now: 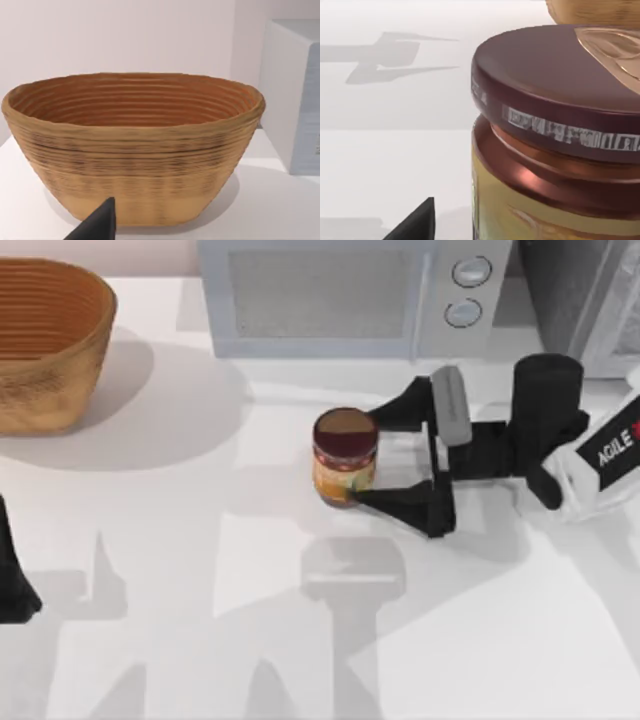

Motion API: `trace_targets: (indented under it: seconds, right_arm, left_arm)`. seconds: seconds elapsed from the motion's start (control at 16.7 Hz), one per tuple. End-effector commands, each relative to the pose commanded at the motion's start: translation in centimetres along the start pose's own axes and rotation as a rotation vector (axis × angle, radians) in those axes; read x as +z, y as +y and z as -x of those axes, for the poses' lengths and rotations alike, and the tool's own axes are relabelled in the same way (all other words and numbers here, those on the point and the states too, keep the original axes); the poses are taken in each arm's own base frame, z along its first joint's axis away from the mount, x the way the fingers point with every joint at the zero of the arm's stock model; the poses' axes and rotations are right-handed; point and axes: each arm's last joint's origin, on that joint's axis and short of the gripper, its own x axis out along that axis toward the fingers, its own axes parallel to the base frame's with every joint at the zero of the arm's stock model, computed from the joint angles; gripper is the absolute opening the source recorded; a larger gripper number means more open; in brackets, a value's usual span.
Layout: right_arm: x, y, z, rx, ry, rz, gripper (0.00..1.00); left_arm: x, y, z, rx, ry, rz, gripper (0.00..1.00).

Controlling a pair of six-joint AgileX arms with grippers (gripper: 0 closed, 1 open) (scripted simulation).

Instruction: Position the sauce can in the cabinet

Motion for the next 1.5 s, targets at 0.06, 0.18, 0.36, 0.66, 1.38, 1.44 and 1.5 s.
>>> trace_targets:
  seconds: [0.06, 0.18, 0.36, 0.66, 1.38, 1.44, 1.5]
  right_arm:
    - [0.0, 0.0, -1.0, 0.000, 0.000, 0.000, 1.00]
    - [0.0, 0.1, -2.9, -0.001, -0.001, 0.000, 1.00]
    - [-0.1, 0.2, -3.9, -0.001, -0.001, 0.000, 1.00]
    - [-0.1, 0.2, -3.9, -0.001, -0.001, 0.000, 0.77]
    - [-0.1, 0.2, -3.9, -0.001, -0.001, 0.000, 0.00]
    - [-0.1, 0.2, -3.9, -0.001, -0.001, 0.000, 0.00]
    - [-0.1, 0.2, -3.9, -0.001, -0.001, 0.000, 0.00]
  left_arm:
    - [0.0, 0.0, 0.0, 0.000, 0.000, 0.000, 1.00]
    - [0.0, 0.0, 0.0, 0.000, 0.000, 0.000, 1.00]
    - [0.0, 0.0, 0.0, 0.000, 0.000, 0.000, 1.00]
    - [0.0, 0.0, 0.0, 0.000, 0.000, 0.000, 1.00]
    - [0.0, 0.0, 0.0, 0.000, 0.000, 0.000, 1.00]
    - [0.0, 0.0, 0.0, 0.000, 0.000, 0.000, 1.00]
    - [0.0, 0.0, 0.0, 0.000, 0.000, 0.000, 1.00]
